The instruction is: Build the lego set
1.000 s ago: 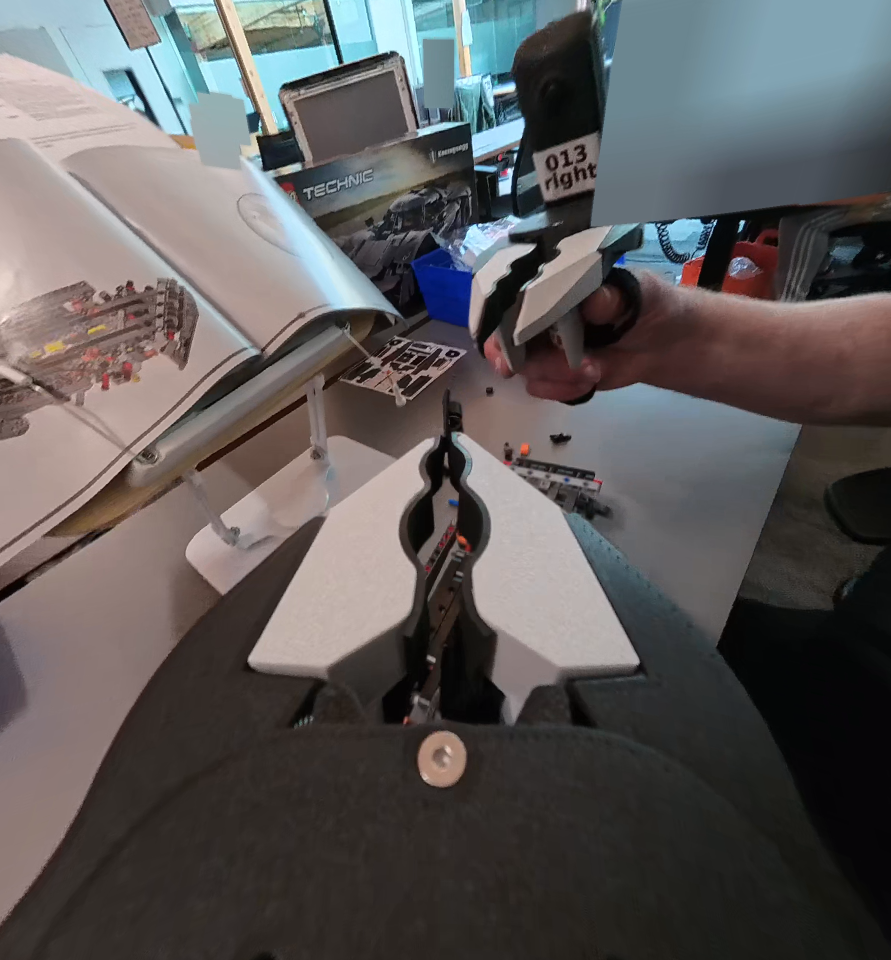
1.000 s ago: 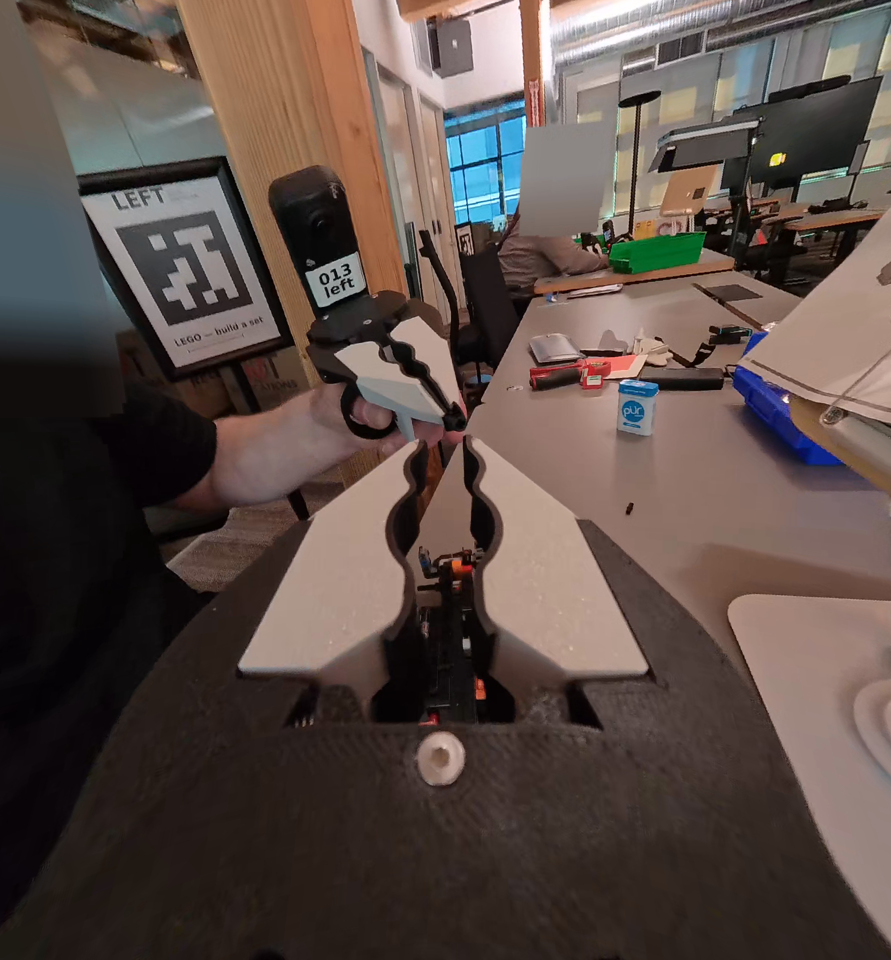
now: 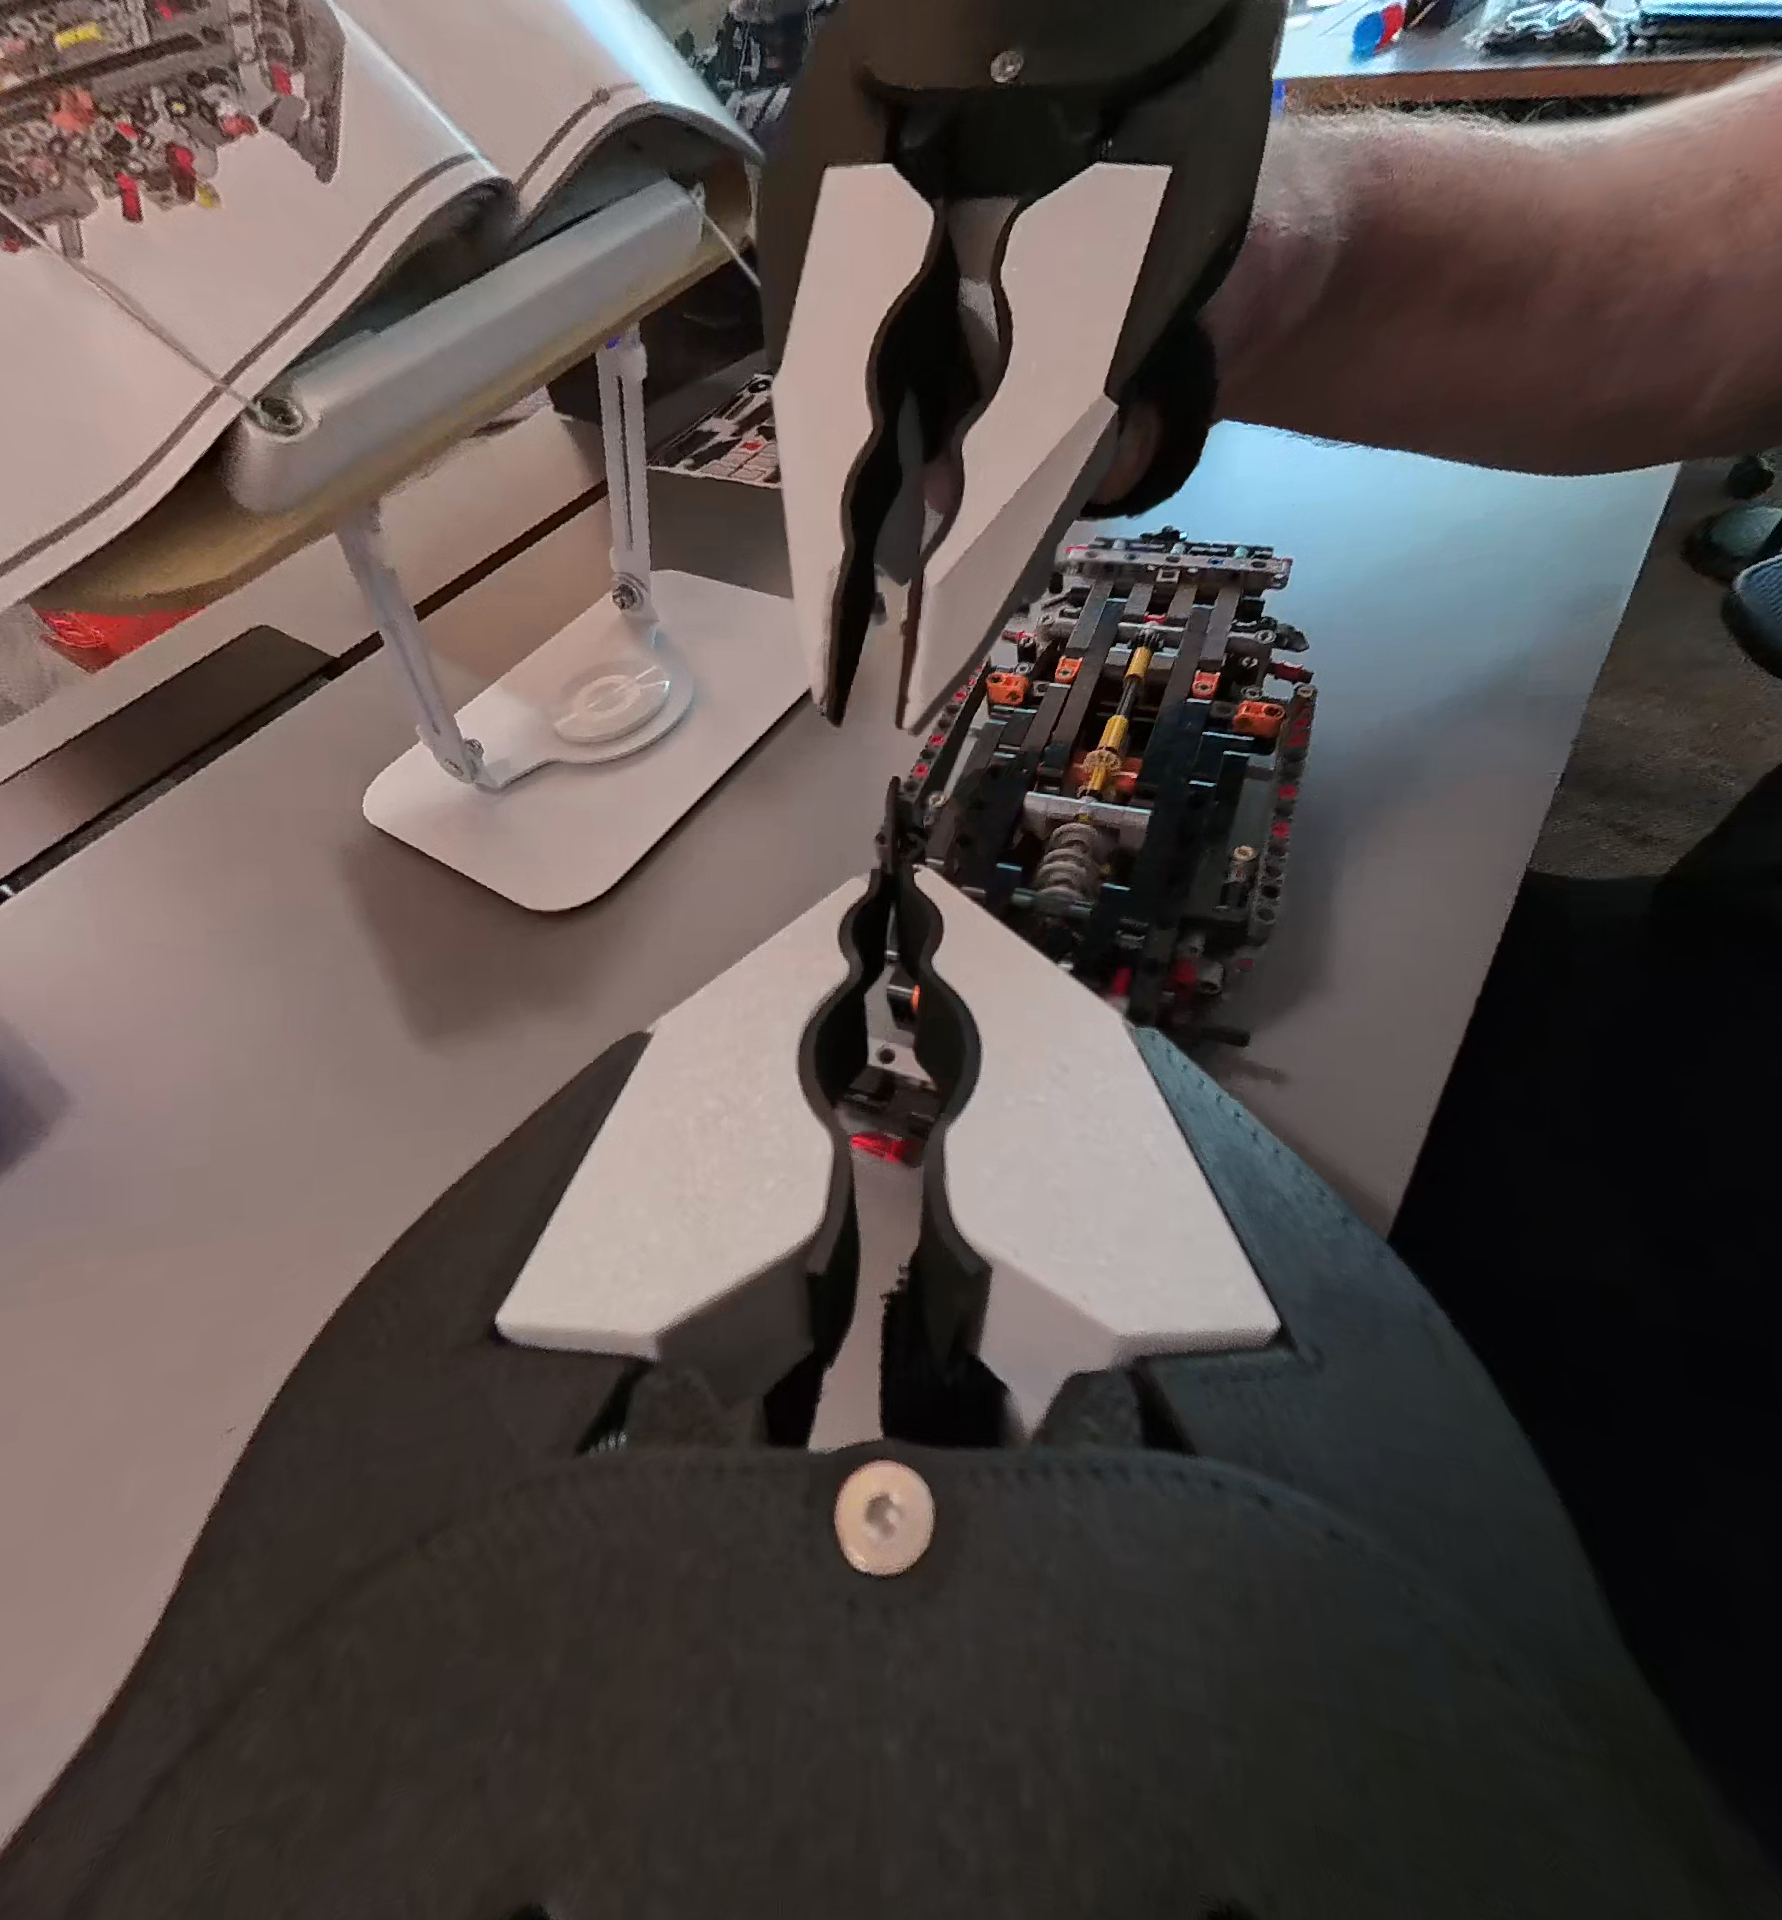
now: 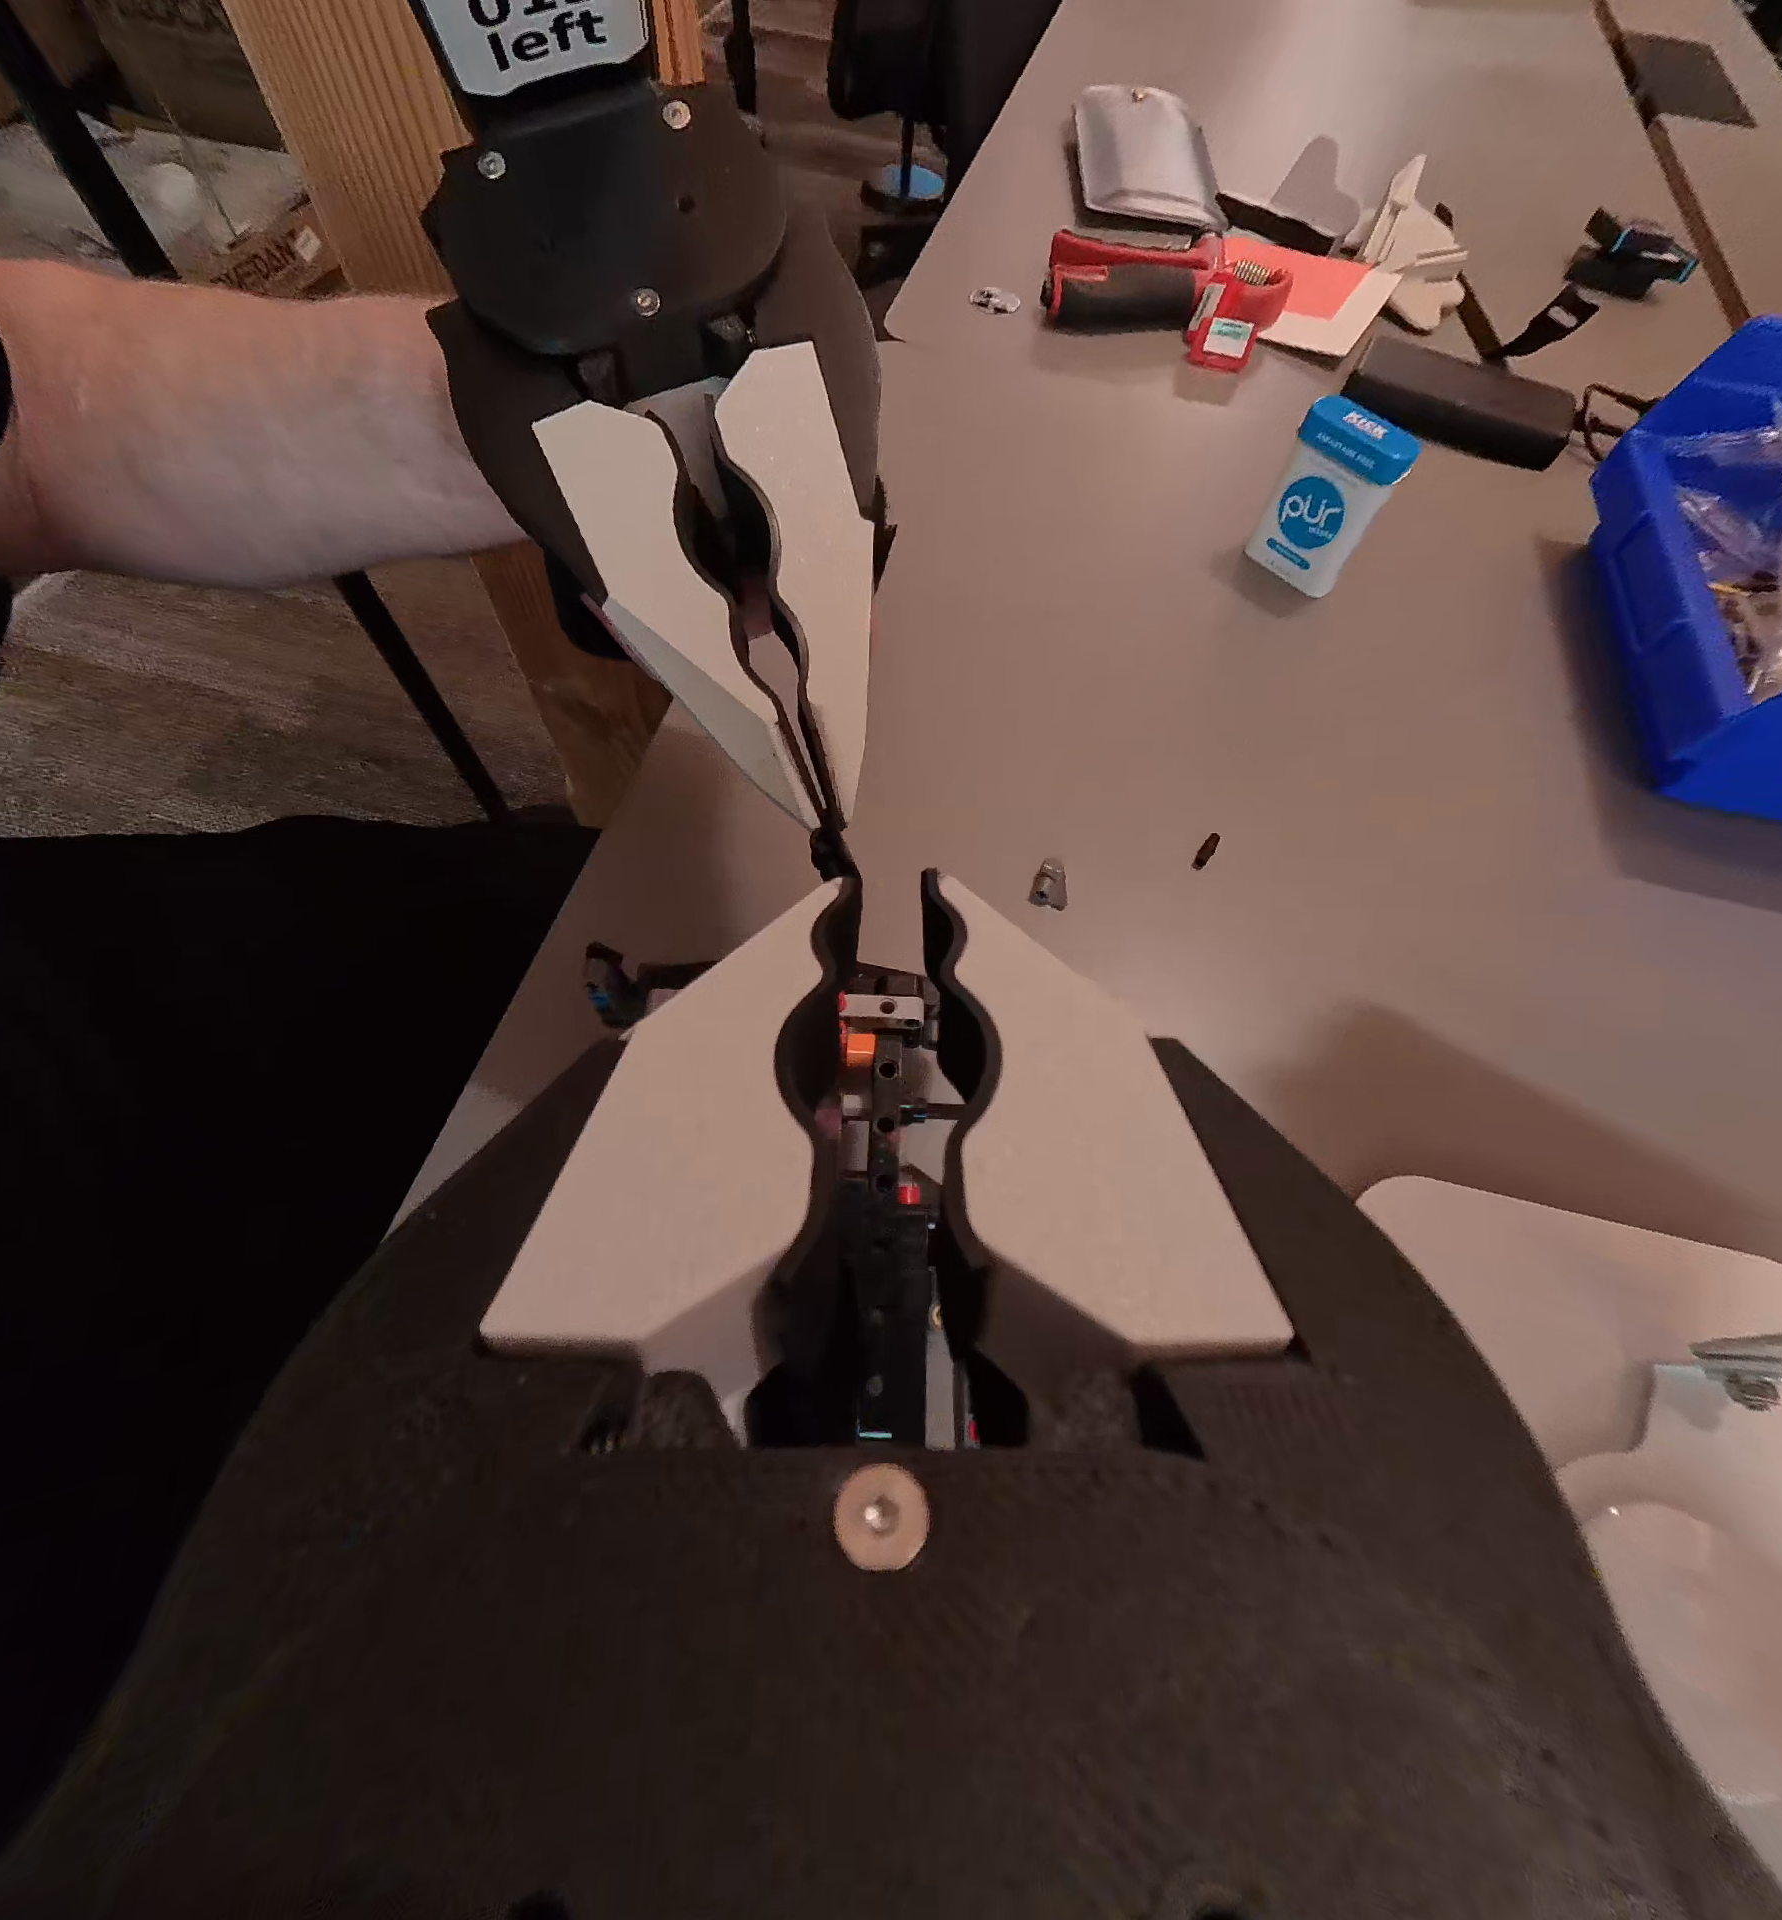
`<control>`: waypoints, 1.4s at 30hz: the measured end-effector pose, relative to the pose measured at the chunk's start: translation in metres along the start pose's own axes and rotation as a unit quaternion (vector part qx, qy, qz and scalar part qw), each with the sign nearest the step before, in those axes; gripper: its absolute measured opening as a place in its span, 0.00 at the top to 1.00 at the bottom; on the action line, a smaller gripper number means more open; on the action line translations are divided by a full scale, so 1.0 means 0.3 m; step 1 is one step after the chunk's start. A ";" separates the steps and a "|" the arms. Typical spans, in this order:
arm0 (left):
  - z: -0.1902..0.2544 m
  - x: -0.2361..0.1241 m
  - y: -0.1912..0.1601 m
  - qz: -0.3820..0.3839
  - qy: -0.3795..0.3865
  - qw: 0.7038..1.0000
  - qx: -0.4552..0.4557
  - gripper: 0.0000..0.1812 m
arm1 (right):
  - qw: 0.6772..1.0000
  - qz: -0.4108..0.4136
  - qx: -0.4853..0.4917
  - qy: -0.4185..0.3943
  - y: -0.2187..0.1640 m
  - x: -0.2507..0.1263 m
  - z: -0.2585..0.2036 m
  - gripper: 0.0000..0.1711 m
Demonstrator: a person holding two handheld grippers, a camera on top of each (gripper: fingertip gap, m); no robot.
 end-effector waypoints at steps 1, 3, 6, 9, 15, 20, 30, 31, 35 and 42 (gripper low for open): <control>-0.007 0.001 -0.006 -0.001 0.000 1.000 0.002 1.00 | 1.000 -0.003 0.000 0.006 -0.004 0.010 0.004 0.94; -0.017 0.003 -0.015 -0.003 -0.003 1.000 0.006 1.00 | 1.000 -0.016 -0.004 0.015 -0.015 0.030 0.009 0.95; -0.029 0.008 -0.029 -0.008 -0.010 1.000 0.009 1.00 | 0.999 -0.031 -0.005 0.033 -0.028 0.055 0.014 0.96; -0.042 0.012 -0.039 -0.011 -0.014 1.000 0.010 1.00 | 0.998 -0.047 -0.005 0.048 -0.041 0.075 0.020 0.97; -0.051 0.023 -0.054 -0.026 -0.019 0.999 0.019 1.00 | 0.997 -0.049 -0.004 0.062 -0.038 0.106 0.023 1.00; -0.041 0.036 -0.089 -0.044 -0.034 0.998 0.015 1.00 | 0.994 -0.076 0.010 0.076 -0.069 0.129 0.011 1.00; -0.016 0.080 -0.184 -0.068 -0.067 0.995 -0.006 1.00 | 0.989 -0.116 0.036 0.088 -0.160 0.177 -0.021 1.00; -0.016 0.084 -0.190 -0.067 -0.067 0.995 -0.007 1.00 | 0.988 -0.120 0.036 0.087 -0.165 0.179 -0.022 1.00; -0.015 0.092 -0.209 -0.065 -0.073 0.995 -0.013 1.00 | 0.987 -0.132 0.039 0.088 -0.180 0.189 -0.024 1.00; -0.011 0.094 -0.222 -0.052 -0.077 0.996 -0.016 1.00 | 0.986 -0.141 0.034 0.083 -0.182 0.193 -0.031 1.00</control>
Point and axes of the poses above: each gripper's, where its closed fingertips meet, x out along the fingers, y out of its top, z = x × y across the jaws, the point moved 5 cm from there along -x, back along the fingers, and after that the axes turned 4 degrees about -x, right-handed, at the moved point
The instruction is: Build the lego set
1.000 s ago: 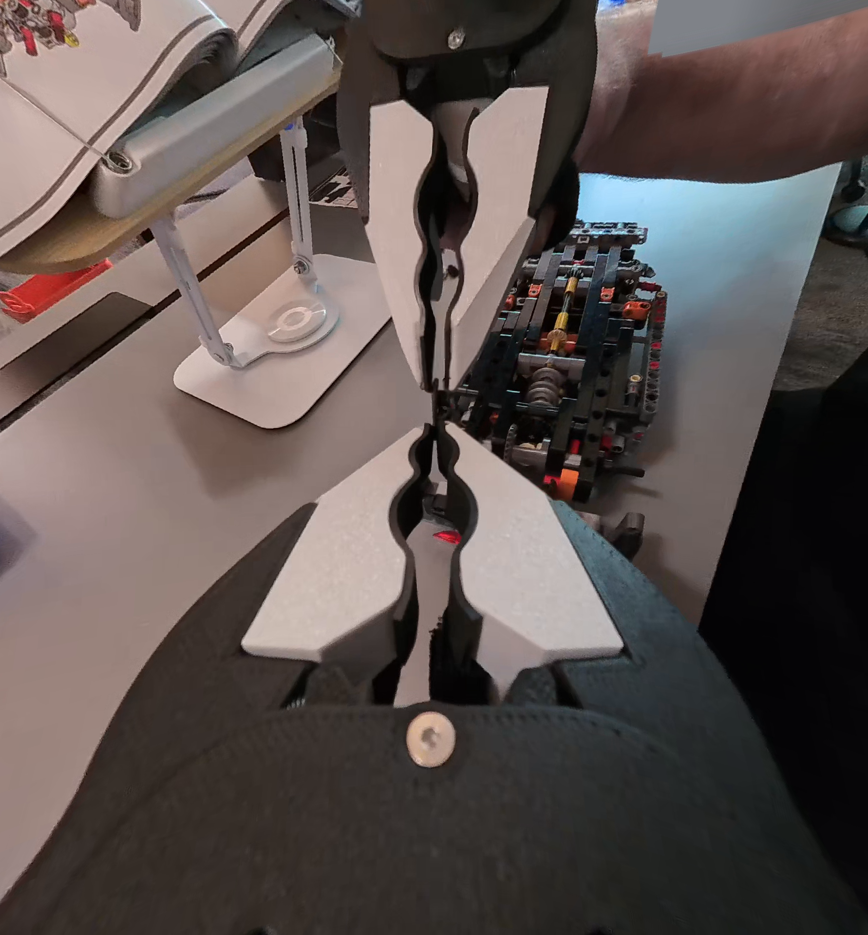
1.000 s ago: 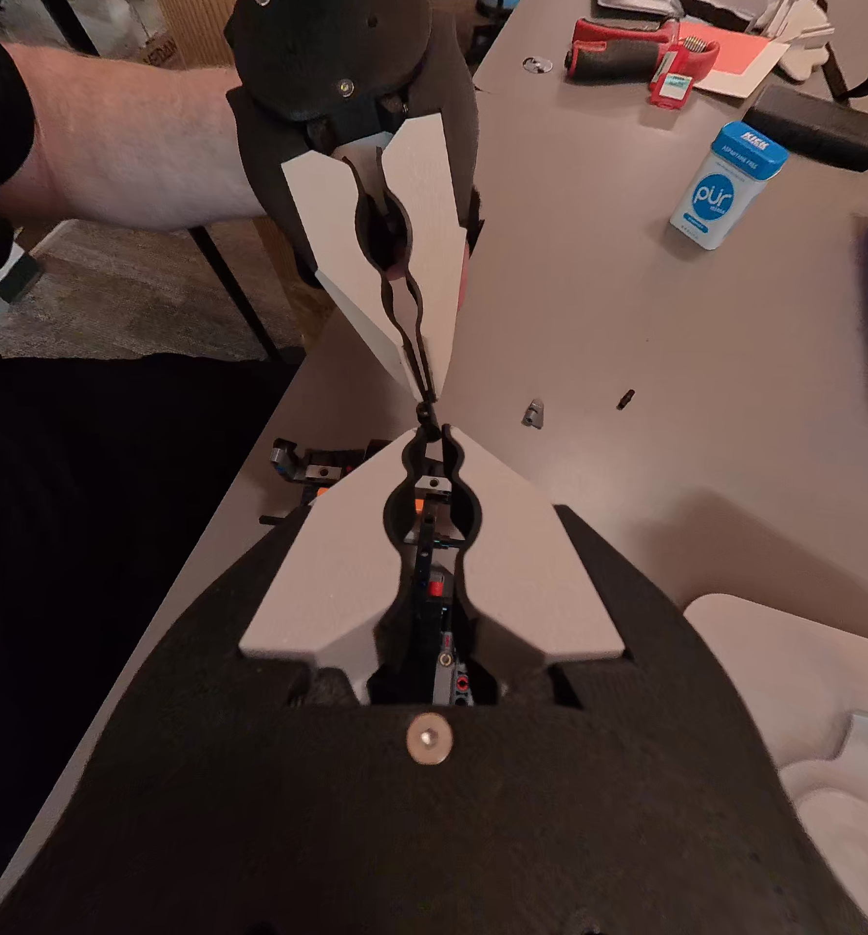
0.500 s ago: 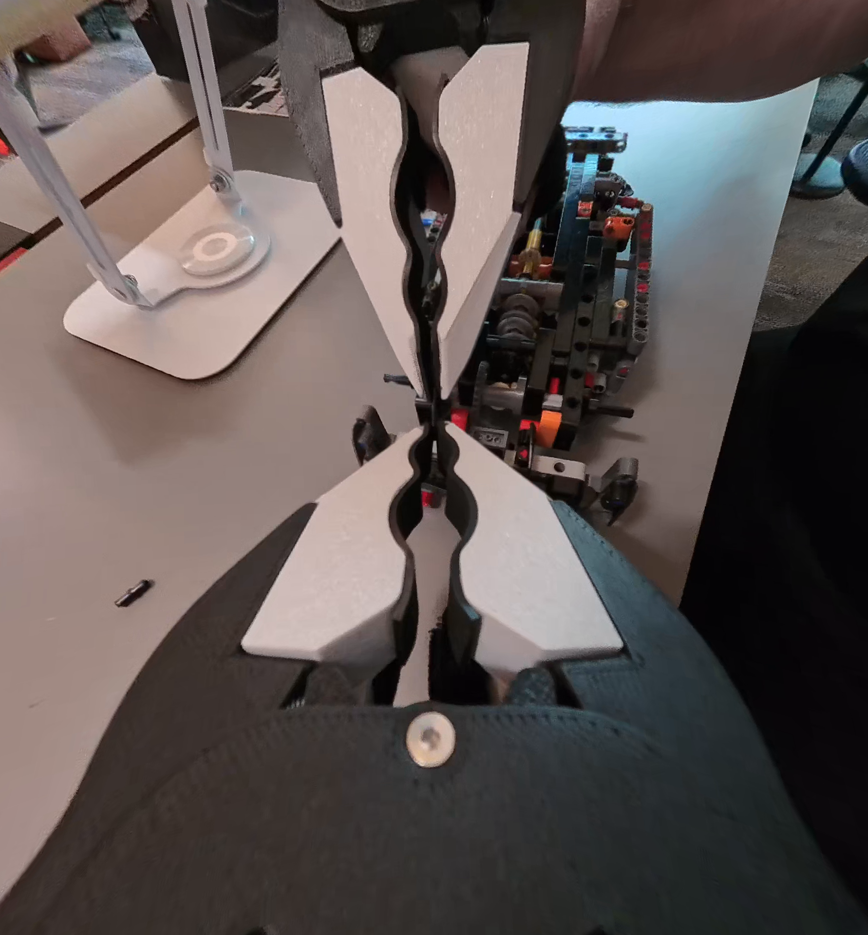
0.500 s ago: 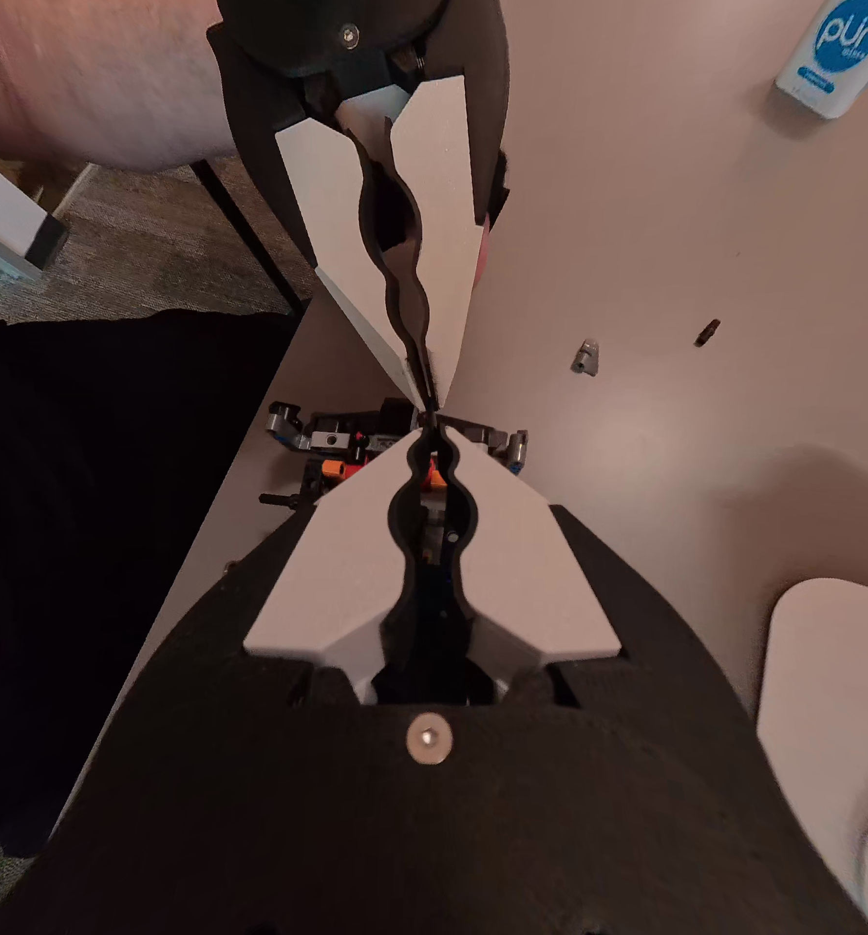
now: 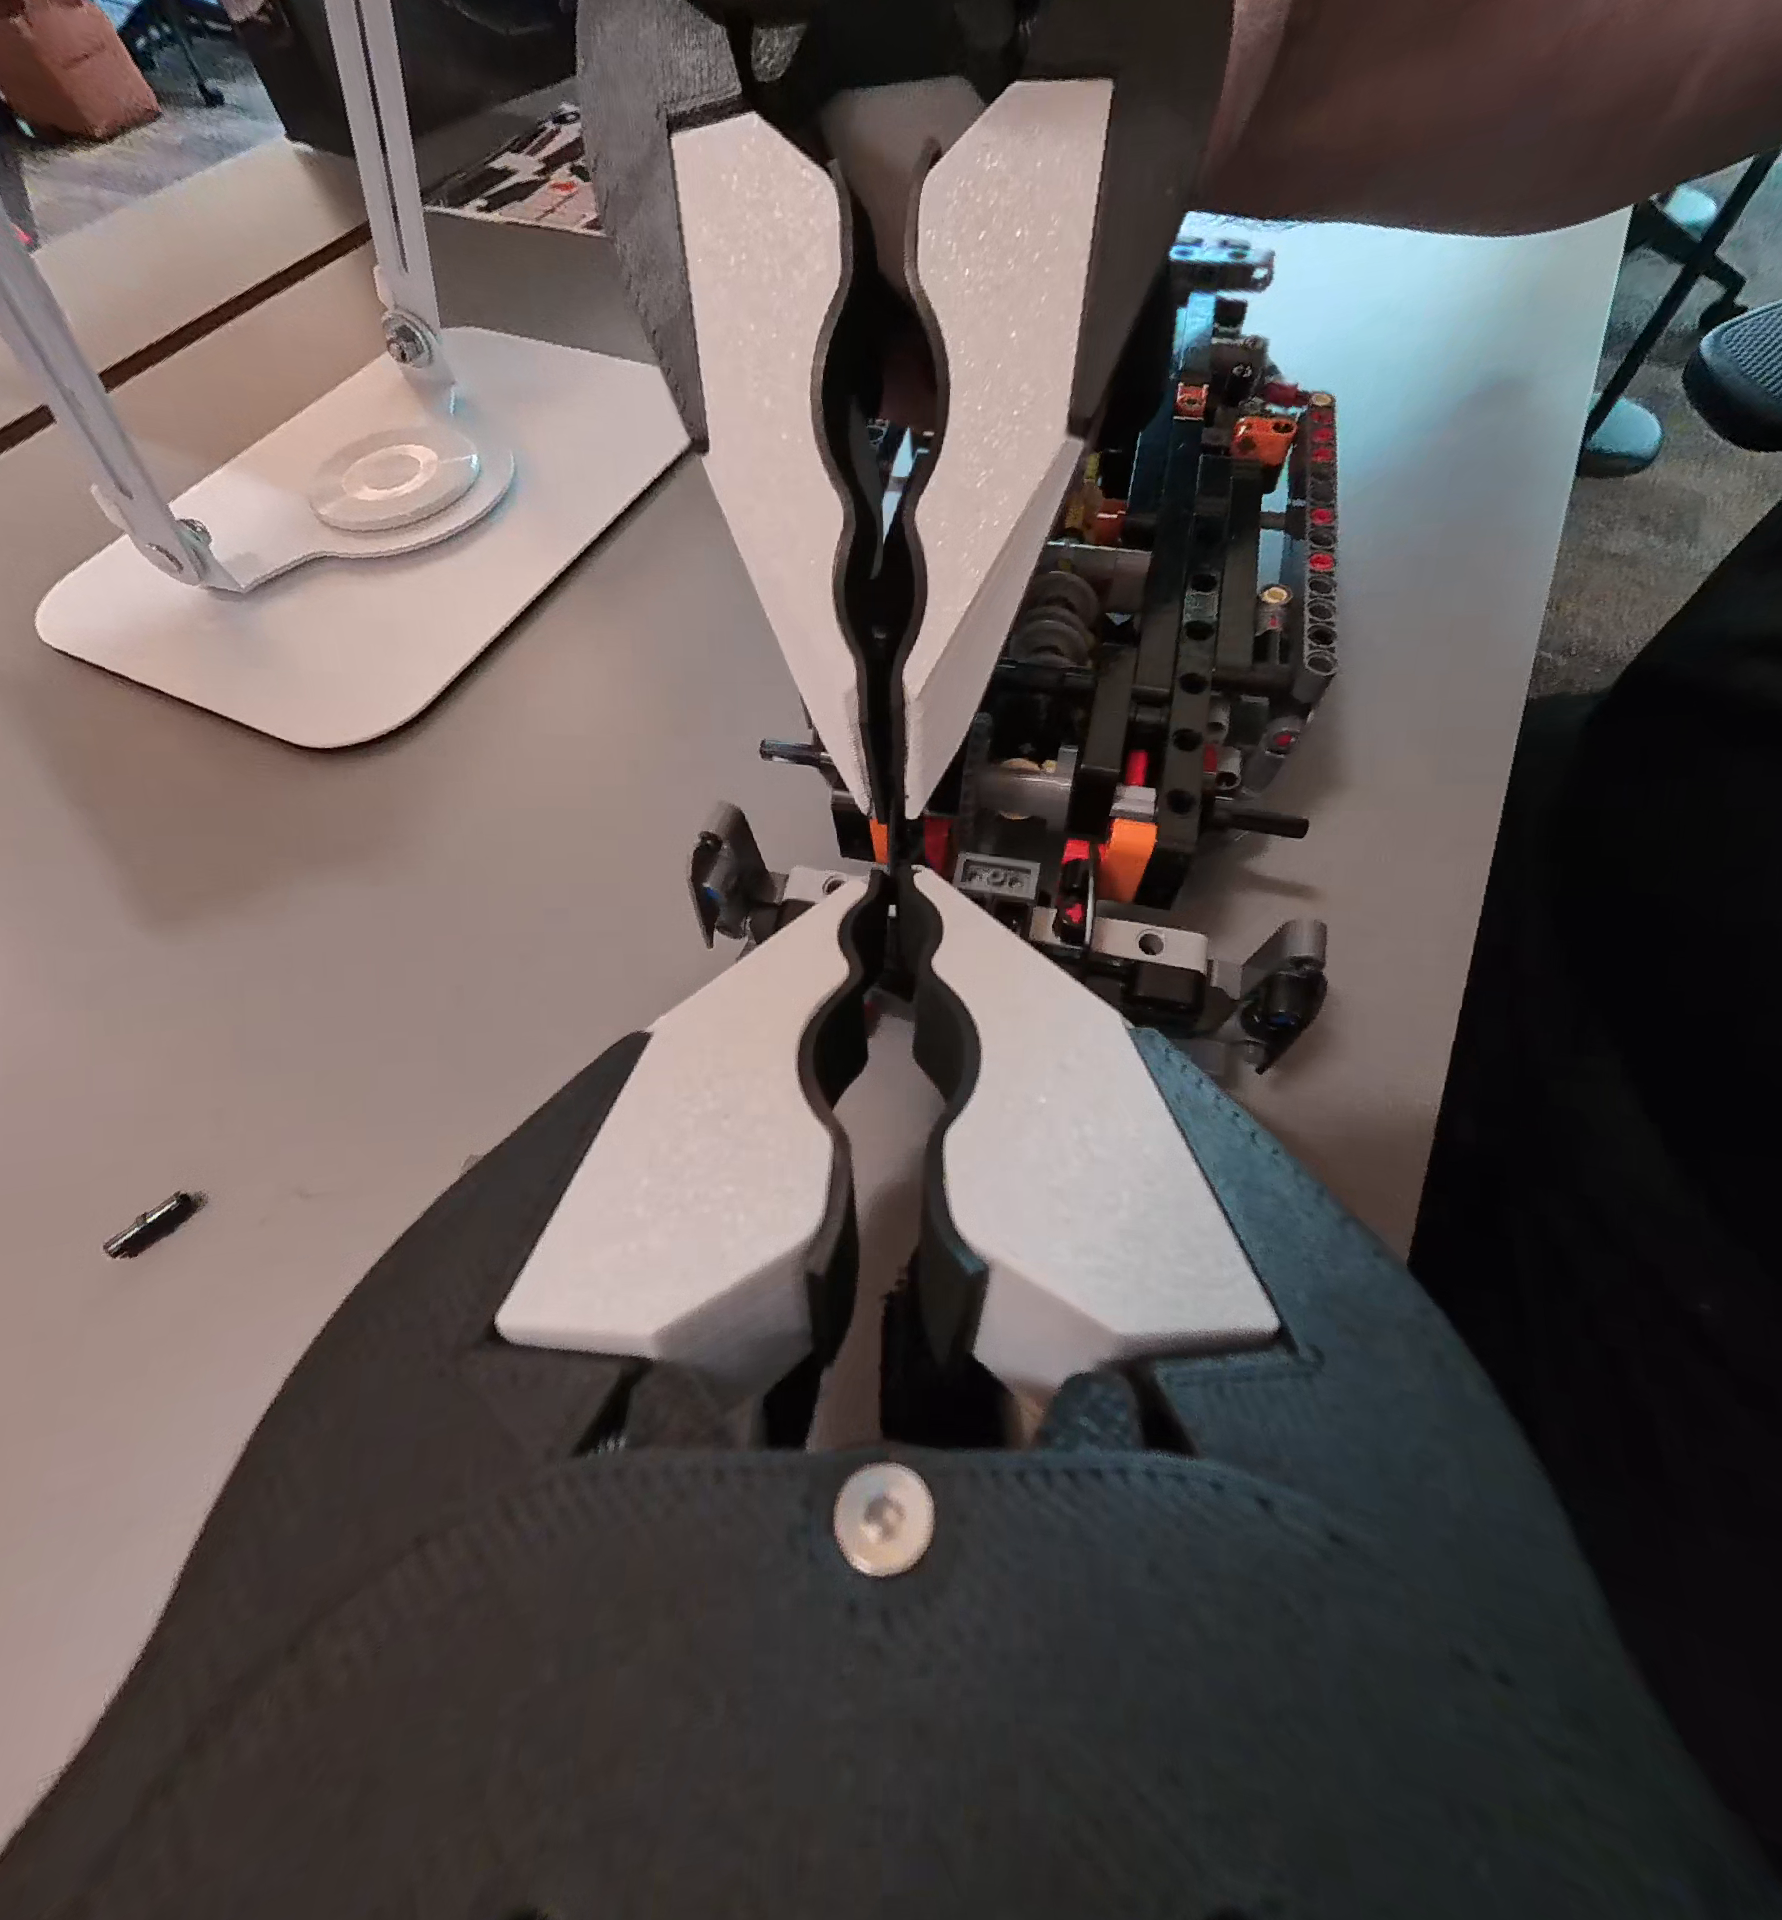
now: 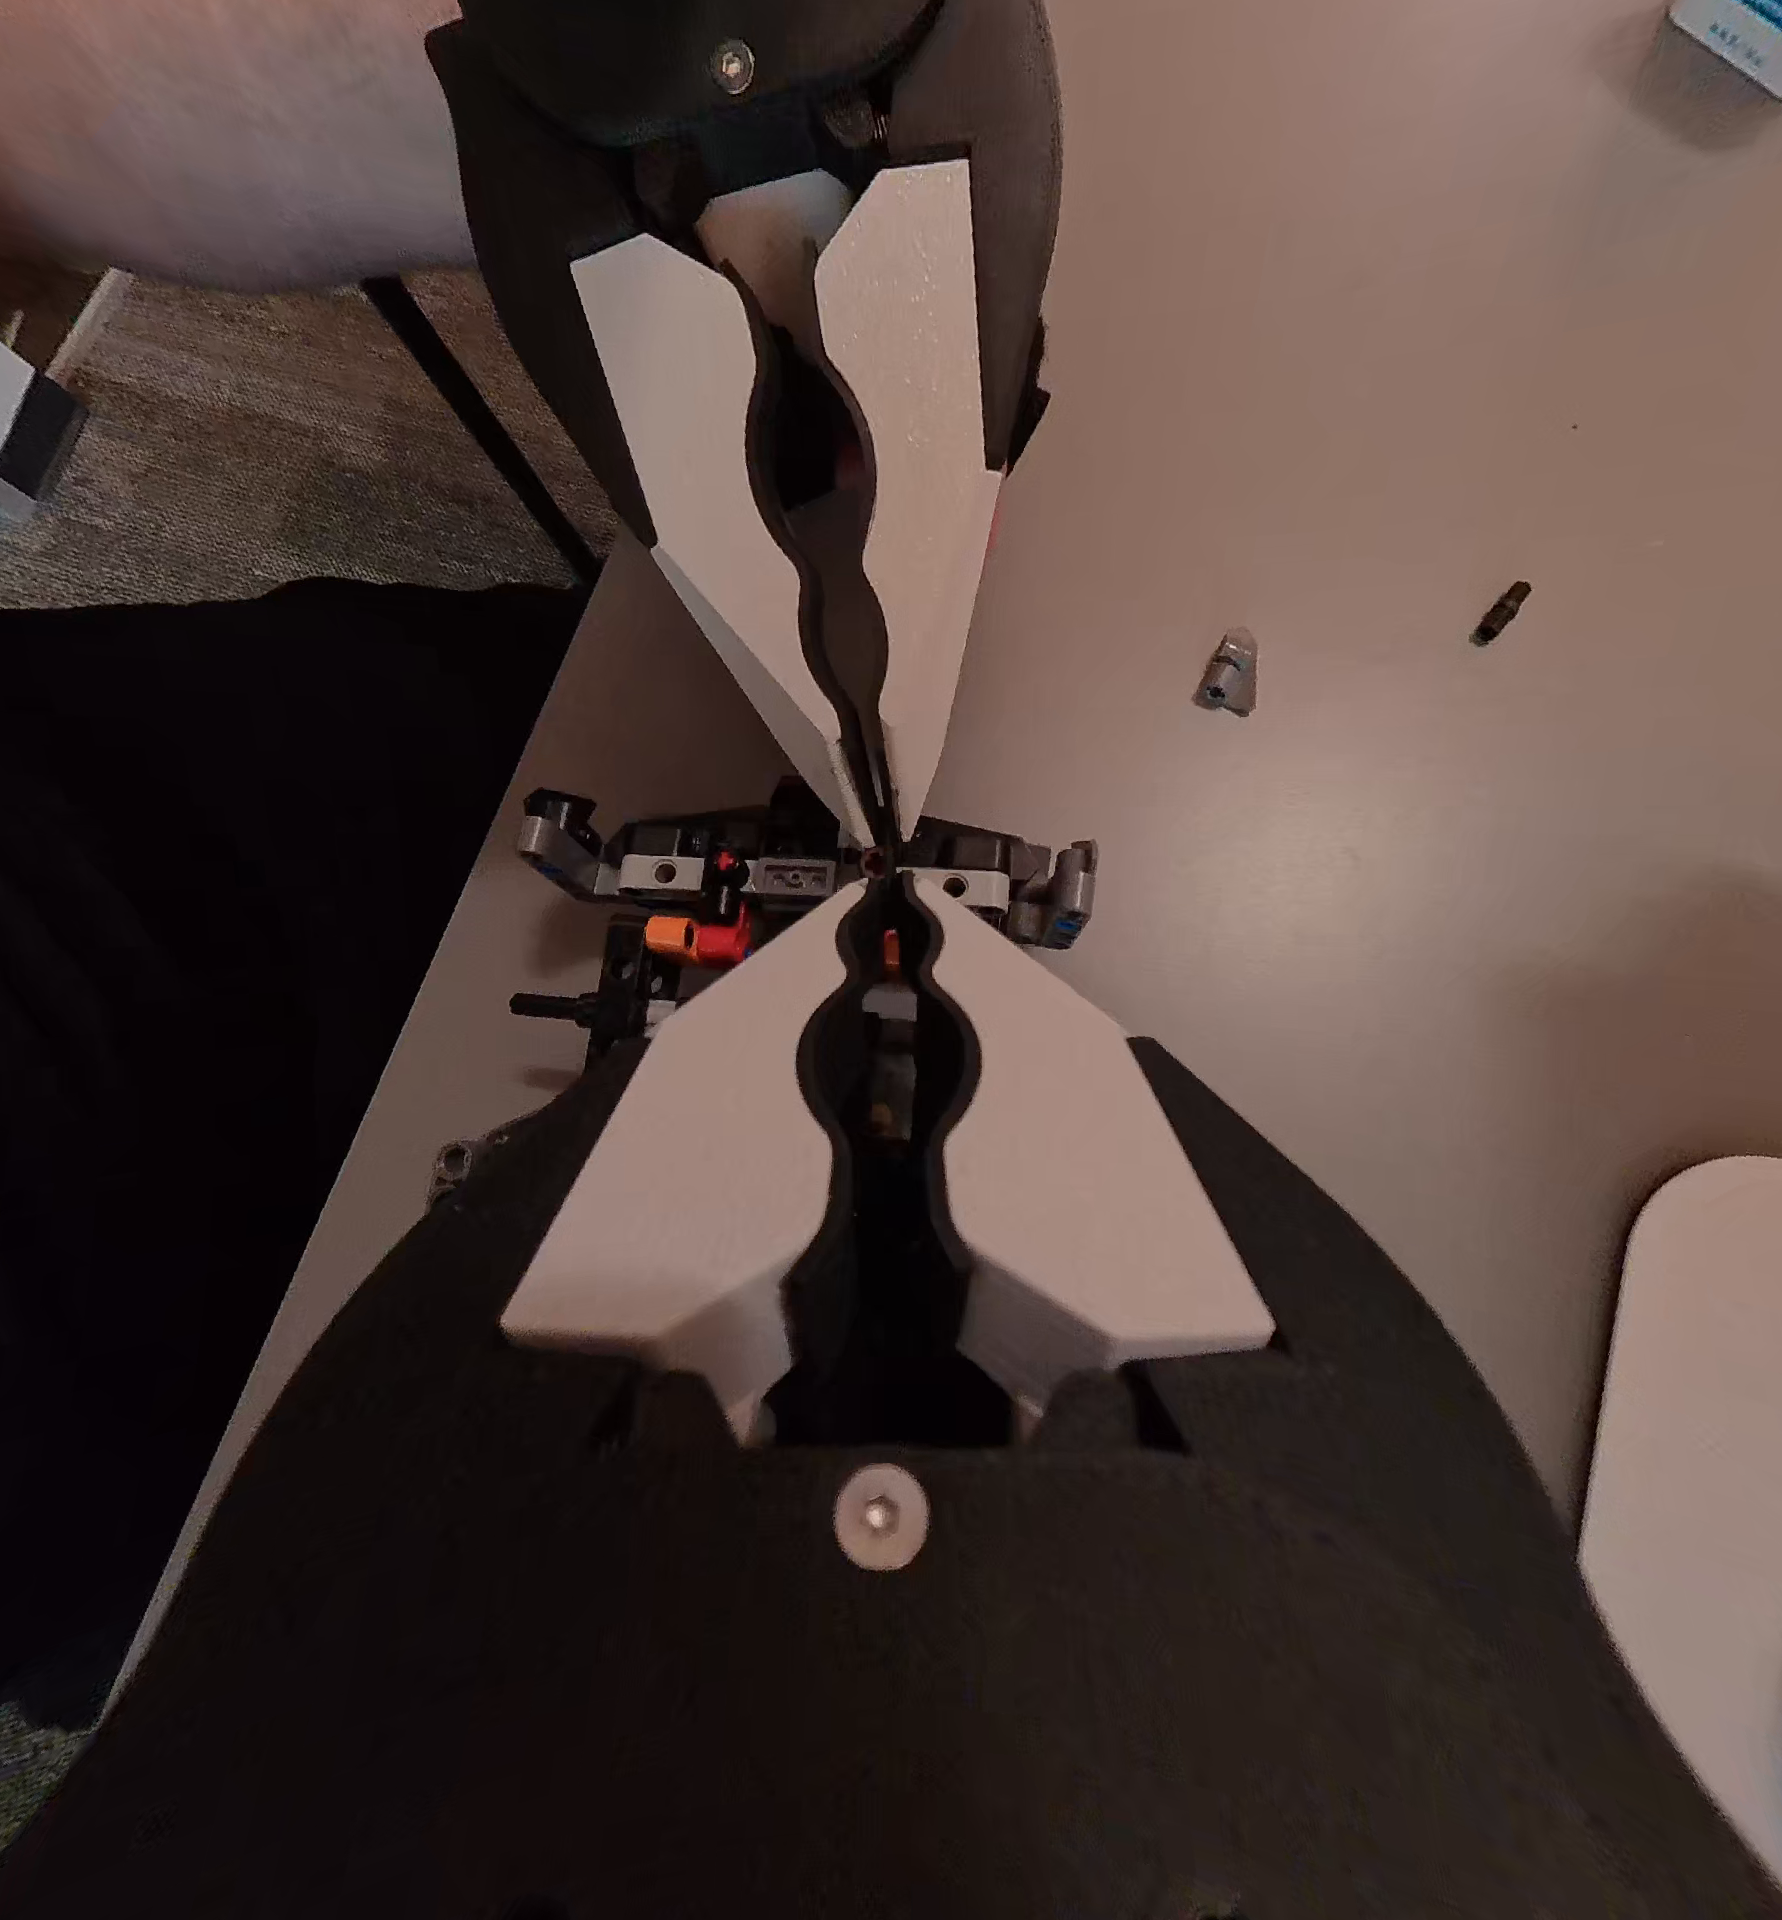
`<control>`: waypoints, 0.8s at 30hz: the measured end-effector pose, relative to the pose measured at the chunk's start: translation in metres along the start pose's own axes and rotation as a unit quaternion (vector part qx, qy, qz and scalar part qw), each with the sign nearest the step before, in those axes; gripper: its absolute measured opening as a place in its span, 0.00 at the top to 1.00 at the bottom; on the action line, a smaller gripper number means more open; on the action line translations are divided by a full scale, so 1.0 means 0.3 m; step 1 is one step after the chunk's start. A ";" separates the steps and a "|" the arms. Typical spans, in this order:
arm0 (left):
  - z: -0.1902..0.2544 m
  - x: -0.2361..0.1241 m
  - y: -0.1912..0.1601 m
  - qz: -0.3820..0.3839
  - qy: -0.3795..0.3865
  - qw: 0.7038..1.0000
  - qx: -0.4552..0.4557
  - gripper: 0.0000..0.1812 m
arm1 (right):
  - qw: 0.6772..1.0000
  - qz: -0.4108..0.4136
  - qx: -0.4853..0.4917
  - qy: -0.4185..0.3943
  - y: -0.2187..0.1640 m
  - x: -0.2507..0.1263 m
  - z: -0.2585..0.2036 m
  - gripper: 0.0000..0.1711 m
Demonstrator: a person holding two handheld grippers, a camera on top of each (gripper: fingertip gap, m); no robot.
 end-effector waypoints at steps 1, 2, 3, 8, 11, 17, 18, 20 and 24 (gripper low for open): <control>0.000 -0.001 -0.001 0.004 -0.001 1.000 -0.002 1.00 | 1.000 0.000 -0.001 -0.001 0.002 0.000 0.000 1.00; 0.000 -0.003 -0.003 0.007 -0.002 1.000 -0.002 1.00 | 1.000 -0.001 -0.001 0.000 0.004 0.001 -0.001 1.00; 0.001 -0.005 -0.005 0.010 -0.003 1.000 -0.001 1.00 | 1.000 0.001 0.001 0.001 0.006 0.002 -0.001 1.00; 0.006 -0.012 -0.014 0.020 -0.006 1.000 -0.001 1.00 | 1.000 -0.002 0.001 0.003 0.013 0.010 -0.007 1.00; 0.012 -0.013 -0.011 0.024 -0.009 1.000 0.002 1.00 | 1.000 -0.005 -0.002 0.003 0.017 0.005 -0.014 1.00; 0.021 -0.010 -0.017 0.008 -0.008 1.000 0.008 1.00 | 1.000 -0.016 -0.007 0.002 0.016 0.012 -0.022 1.00; 0.024 -0.010 -0.017 0.006 -0.007 1.000 0.013 1.00 | 1.000 -0.018 -0.009 0.002 0.018 0.012 -0.024 1.00; 0.029 -0.011 -0.020 0.004 -0.006 1.000 0.016 1.00 | 1.000 -0.021 -0.012 0.002 0.021 0.014 -0.029 1.00; 0.038 -0.013 -0.023 0.010 -0.005 1.000 0.023 1.00 | 1.000 -0.023 -0.021 0.001 0.024 0.016 -0.040 1.00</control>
Point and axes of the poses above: each gripper's, where its closed fingertips meet, x out along the fingers, y out of its top, z = x × y across the jaws, the point moved 5 cm from there along -x, back along the fingers, and after that the axes turned 4 degrees about -x, right-handed, at the moved point
